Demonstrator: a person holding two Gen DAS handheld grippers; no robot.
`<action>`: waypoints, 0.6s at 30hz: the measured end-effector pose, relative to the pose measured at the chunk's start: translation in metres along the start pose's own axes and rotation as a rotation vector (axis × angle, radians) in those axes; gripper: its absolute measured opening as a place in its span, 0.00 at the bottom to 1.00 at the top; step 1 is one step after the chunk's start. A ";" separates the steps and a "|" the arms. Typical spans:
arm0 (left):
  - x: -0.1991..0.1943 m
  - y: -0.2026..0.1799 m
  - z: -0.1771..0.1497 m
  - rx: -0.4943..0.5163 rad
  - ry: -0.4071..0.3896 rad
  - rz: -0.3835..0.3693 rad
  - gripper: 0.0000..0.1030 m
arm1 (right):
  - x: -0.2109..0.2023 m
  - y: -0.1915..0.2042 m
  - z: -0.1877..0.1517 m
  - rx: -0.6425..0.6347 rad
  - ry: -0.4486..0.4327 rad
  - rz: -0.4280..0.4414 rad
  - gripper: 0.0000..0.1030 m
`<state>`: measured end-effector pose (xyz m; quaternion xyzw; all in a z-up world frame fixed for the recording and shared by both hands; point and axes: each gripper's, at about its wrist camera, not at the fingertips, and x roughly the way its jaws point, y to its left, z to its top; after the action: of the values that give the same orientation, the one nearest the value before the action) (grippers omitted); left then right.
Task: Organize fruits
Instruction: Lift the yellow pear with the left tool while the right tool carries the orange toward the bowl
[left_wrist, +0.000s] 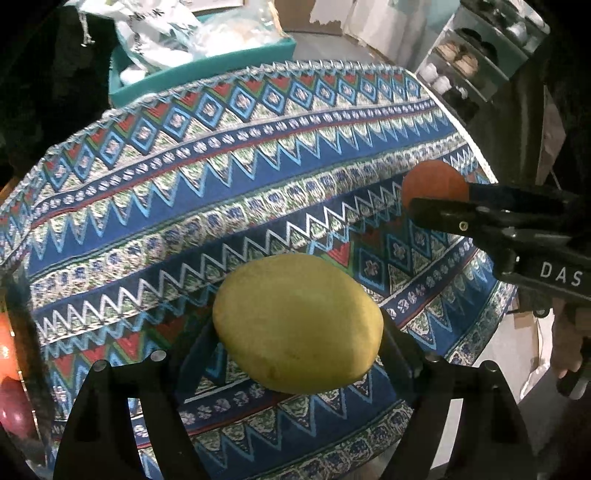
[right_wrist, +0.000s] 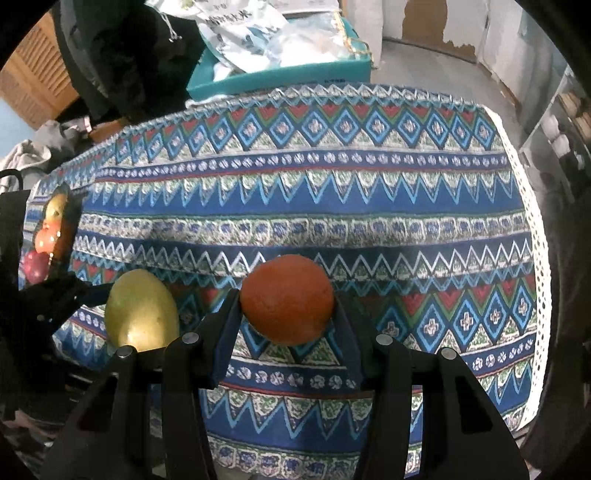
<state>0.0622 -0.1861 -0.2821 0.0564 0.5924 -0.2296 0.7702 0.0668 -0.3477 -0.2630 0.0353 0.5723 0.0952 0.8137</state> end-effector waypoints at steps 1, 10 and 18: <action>-0.004 0.002 0.001 -0.003 -0.007 0.002 0.81 | -0.002 0.001 0.001 -0.002 -0.009 0.001 0.49; -0.034 0.021 0.011 -0.033 -0.079 0.052 0.81 | -0.020 0.024 0.011 -0.034 -0.060 0.029 0.49; -0.067 0.047 0.013 -0.083 -0.141 0.078 0.81 | -0.039 0.053 0.025 -0.087 -0.116 0.057 0.49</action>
<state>0.0807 -0.1298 -0.2246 0.0312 0.5431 -0.1780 0.8200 0.0714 -0.3022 -0.2091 0.0215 0.5184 0.1407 0.8432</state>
